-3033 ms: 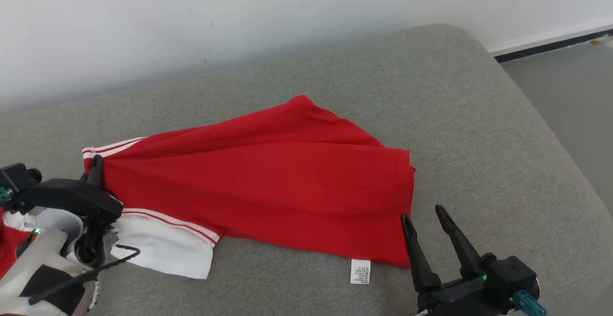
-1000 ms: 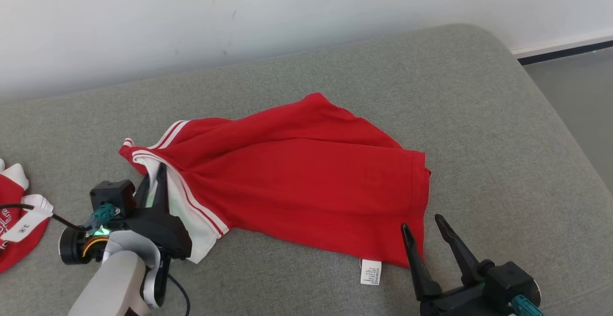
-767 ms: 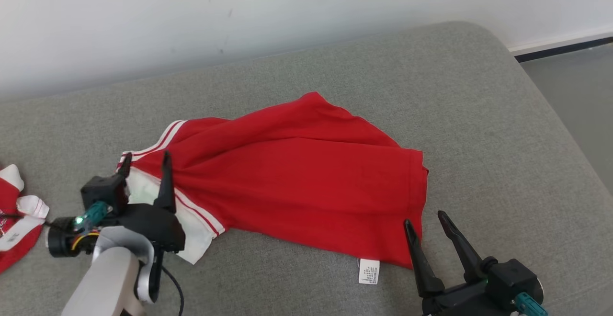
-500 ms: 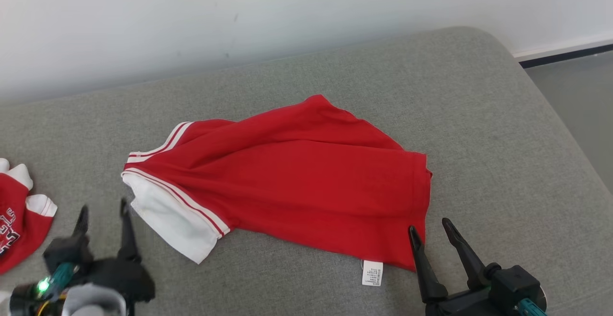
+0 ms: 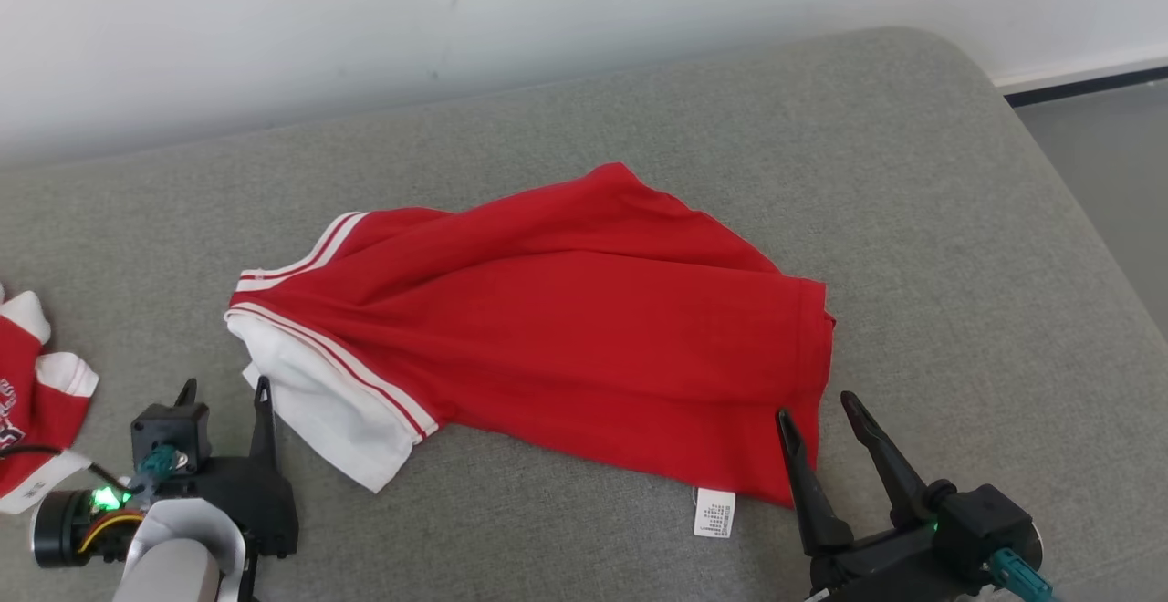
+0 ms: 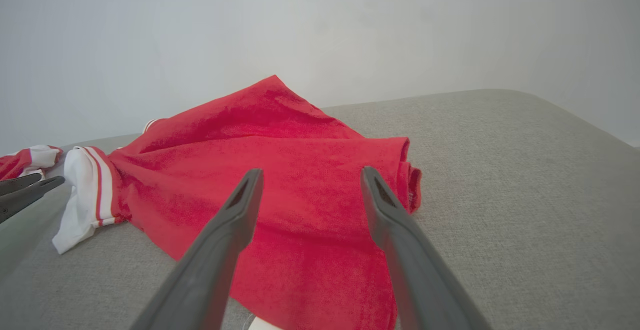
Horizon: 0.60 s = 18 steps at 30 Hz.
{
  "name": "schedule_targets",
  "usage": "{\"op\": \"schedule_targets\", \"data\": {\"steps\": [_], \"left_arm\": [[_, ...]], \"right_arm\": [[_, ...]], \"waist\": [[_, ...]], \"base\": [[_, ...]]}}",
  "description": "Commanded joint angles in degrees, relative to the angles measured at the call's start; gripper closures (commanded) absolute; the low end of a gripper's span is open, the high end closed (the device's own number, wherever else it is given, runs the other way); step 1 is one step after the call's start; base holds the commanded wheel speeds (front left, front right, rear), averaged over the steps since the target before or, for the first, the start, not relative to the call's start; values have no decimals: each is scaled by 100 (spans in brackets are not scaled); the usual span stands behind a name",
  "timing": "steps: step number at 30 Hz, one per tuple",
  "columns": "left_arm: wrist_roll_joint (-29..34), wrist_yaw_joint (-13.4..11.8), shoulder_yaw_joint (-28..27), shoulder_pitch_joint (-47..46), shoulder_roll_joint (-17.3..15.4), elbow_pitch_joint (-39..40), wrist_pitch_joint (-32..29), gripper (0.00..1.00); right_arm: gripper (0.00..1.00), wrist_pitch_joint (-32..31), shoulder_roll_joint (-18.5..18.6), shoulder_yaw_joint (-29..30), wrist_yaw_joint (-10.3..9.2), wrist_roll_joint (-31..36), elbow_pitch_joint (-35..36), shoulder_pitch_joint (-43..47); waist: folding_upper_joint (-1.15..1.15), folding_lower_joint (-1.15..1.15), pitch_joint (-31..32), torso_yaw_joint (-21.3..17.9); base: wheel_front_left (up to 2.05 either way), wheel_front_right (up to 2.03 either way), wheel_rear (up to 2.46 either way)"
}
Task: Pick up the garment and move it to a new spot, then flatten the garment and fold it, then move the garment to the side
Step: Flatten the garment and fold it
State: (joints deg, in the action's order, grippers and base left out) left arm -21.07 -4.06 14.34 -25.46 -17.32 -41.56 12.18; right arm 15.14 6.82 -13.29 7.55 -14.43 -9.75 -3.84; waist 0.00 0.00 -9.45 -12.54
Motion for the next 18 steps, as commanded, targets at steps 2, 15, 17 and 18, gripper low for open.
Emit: {"op": "schedule_targets", "data": {"steps": [2,15,17,18], "left_arm": [[173,69,168,-279,-67,-354,-87,0],[249,414,418,-704,-168,-1358,-172,34],[200,470,425,-736,-159,-1469,-157,100],[159,509,415,-749,-152,-1526,-152,100]], "right_arm": [[0,3,20,26,-13,10,29,-41],[0,4,-76,48,-13,10,16,-30],[0,4,-79,54,-13,4,8,-24],[0,3,-83,59,-13,5,10,-21]], "waist": [[0,0,-109,-136],[0,0,-160,-329],[0,0,-144,-330],[0,0,-136,-328]], "base": [[0,0,0],[0,0,0],[0,0,0],[0,0,0]]}}
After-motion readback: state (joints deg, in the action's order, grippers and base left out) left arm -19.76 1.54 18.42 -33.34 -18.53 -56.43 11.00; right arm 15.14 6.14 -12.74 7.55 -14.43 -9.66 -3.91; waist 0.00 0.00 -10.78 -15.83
